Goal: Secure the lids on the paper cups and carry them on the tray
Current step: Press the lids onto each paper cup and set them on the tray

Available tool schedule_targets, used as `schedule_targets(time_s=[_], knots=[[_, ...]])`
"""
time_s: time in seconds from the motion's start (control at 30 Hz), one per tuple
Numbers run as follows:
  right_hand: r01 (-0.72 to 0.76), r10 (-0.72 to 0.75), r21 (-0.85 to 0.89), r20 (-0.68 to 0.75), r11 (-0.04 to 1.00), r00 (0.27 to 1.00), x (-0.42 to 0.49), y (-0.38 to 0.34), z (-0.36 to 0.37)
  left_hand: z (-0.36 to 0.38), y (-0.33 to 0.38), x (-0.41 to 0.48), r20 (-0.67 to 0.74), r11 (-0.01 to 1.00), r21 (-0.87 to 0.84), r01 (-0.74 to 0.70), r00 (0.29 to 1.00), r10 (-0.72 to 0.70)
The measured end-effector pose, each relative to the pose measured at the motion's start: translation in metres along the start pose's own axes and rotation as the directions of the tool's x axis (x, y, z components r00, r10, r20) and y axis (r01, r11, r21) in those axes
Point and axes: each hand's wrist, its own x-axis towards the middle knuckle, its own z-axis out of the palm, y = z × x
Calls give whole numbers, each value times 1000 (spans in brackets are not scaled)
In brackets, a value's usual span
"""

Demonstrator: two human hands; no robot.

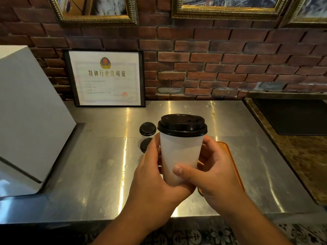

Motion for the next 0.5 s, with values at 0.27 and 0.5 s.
schedule_targets(time_s=[0.27, 0.5], knots=[[1, -2, 27, 18, 1000, 1000, -3, -5, -1, -3, 4, -1, -8, 999, -13, -33, 999, 33], [11, -12, 7, 10, 1000, 1000, -4, -4, 1, -5, 4, -5, -28, 1000, -13, -25, 999, 25]])
